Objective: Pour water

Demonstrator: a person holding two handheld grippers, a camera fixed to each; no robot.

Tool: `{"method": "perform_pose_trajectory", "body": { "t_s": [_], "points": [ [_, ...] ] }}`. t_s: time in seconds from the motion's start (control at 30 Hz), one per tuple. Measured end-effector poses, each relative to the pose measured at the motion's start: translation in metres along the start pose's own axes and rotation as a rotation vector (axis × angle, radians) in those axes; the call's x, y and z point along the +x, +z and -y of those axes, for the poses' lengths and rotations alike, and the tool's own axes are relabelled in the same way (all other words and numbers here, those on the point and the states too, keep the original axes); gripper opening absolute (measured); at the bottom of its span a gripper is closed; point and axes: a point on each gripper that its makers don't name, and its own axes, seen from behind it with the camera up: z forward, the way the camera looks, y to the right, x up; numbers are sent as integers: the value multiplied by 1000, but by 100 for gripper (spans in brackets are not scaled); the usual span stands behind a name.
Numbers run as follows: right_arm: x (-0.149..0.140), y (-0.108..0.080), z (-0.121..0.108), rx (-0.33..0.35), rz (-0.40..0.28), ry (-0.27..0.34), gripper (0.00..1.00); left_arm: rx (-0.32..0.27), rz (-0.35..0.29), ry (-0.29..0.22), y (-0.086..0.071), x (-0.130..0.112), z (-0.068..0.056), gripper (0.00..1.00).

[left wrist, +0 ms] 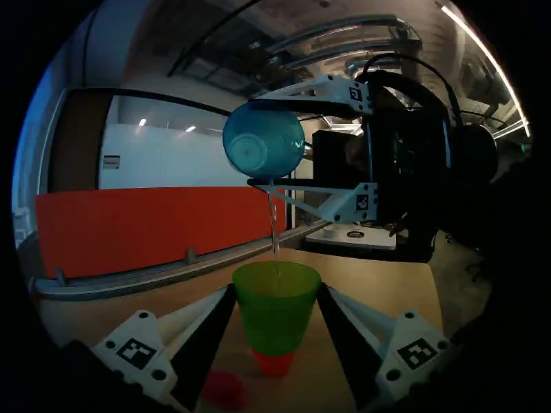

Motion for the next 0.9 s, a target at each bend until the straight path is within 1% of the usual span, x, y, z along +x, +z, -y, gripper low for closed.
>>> {"method": "perform_pose_trajectory", "body": {
  "t_s": [0.33, 0.57, 0.7, 0.8, 0.9],
  "points": [
    [8, 2, 1, 0, 2, -80, 91, -3, -2, -2, 1, 2, -1, 85],
    [11, 2, 0, -4, 2, -86, 91, -4, -8, -6, 0, 3, 0, 85],
    [10, 1, 2, -2, 4, -65, 91, -3, -8, -6, 0, 3, 0, 85],
    [8, -1, 6, 8, 4, -16, 91, -2, -8, -6, 0, 3, 0, 85],
    [5, -4, 9, 13, 2, 49, 91, -3, -8, -5, -1, 4, -1, 85]
  ]
}}
